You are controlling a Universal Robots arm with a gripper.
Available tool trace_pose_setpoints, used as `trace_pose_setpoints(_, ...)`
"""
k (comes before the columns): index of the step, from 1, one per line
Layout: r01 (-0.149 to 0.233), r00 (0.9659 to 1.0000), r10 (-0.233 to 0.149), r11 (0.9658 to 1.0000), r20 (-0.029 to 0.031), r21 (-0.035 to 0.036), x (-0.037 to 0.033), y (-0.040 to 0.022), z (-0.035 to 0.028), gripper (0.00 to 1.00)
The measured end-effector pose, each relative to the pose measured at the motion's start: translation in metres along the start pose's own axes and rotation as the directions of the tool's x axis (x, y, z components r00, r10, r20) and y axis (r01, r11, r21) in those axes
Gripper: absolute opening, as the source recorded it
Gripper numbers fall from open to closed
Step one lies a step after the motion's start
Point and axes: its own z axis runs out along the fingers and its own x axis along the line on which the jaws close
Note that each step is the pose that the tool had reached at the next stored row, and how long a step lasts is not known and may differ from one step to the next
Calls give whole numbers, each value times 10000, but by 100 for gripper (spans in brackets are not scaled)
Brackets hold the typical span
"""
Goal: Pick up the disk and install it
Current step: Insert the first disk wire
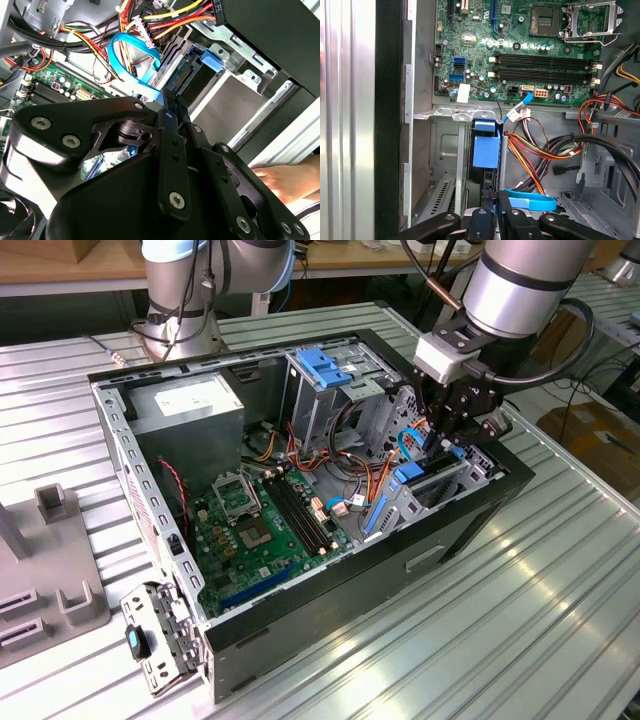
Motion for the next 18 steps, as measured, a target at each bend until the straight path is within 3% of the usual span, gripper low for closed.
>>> trace_pose_setpoints(13, 0, 10000, 0, 10000, -4, 0, -1, 7, 83, 16)
trace_pose_setpoints(18, 0, 10000, 0, 10000, 0, 0, -1, 8, 86, 16)
